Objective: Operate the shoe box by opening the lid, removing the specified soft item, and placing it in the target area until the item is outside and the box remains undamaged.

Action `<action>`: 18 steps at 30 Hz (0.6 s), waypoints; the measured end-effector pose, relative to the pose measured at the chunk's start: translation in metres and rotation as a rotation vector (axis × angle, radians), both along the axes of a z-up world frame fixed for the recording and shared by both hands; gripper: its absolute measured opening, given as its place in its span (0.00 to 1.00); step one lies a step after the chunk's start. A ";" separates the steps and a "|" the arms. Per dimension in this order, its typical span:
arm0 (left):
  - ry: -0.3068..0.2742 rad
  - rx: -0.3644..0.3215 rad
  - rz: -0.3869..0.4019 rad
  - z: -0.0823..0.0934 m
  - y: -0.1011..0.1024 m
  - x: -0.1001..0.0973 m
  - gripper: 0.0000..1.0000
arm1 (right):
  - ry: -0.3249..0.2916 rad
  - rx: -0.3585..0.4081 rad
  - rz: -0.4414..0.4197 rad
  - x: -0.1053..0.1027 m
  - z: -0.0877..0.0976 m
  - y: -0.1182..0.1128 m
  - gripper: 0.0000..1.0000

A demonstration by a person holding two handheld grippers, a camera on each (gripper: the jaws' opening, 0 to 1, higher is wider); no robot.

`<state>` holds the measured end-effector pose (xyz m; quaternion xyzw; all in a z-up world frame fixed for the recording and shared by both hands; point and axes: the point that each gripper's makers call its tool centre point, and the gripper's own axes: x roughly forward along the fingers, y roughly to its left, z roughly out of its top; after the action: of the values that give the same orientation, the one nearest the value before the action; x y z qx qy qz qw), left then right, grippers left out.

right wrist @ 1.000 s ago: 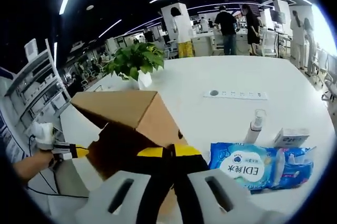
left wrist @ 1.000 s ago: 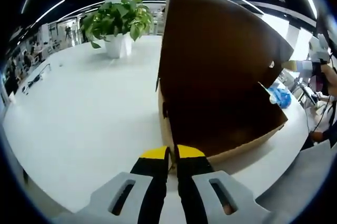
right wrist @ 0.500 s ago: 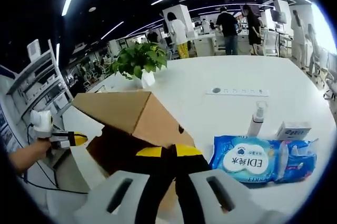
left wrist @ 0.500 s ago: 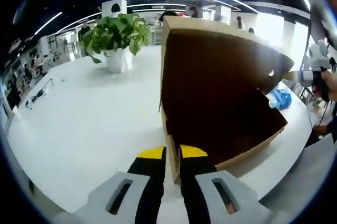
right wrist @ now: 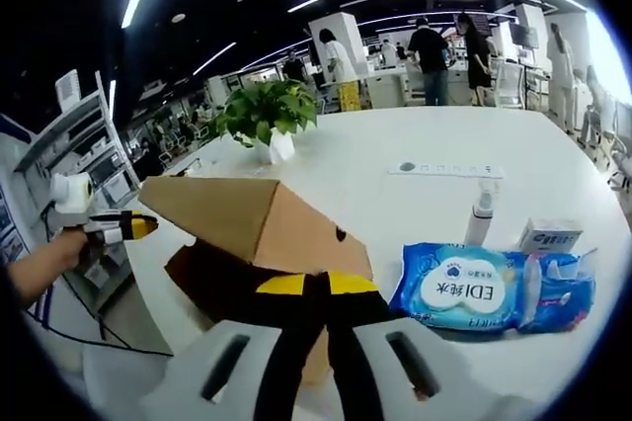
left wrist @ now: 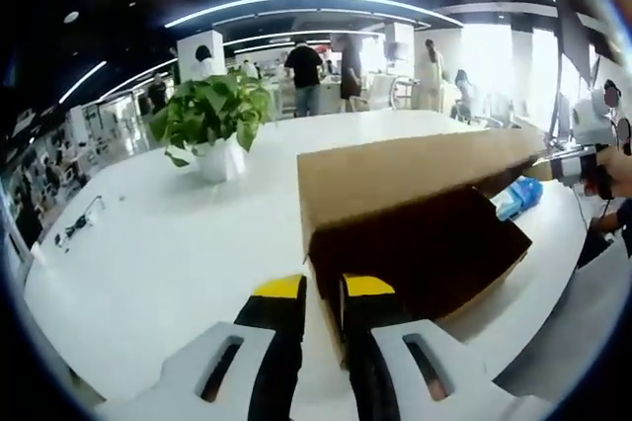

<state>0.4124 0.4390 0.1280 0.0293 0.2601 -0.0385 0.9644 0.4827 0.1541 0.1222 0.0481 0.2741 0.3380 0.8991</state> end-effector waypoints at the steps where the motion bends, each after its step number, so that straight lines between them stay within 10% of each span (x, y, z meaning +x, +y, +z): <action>1: -0.006 0.002 -0.004 0.001 -0.001 0.000 0.12 | -0.001 -0.001 0.003 -0.002 -0.001 0.000 0.03; 18: 0.025 0.031 -0.074 -0.009 -0.007 -0.014 0.14 | -0.018 -0.036 0.062 -0.025 -0.022 0.005 0.01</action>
<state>0.3984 0.4324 0.1188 0.0536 0.2715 -0.0706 0.9583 0.4580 0.1589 0.1001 0.0203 0.2733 0.3612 0.8913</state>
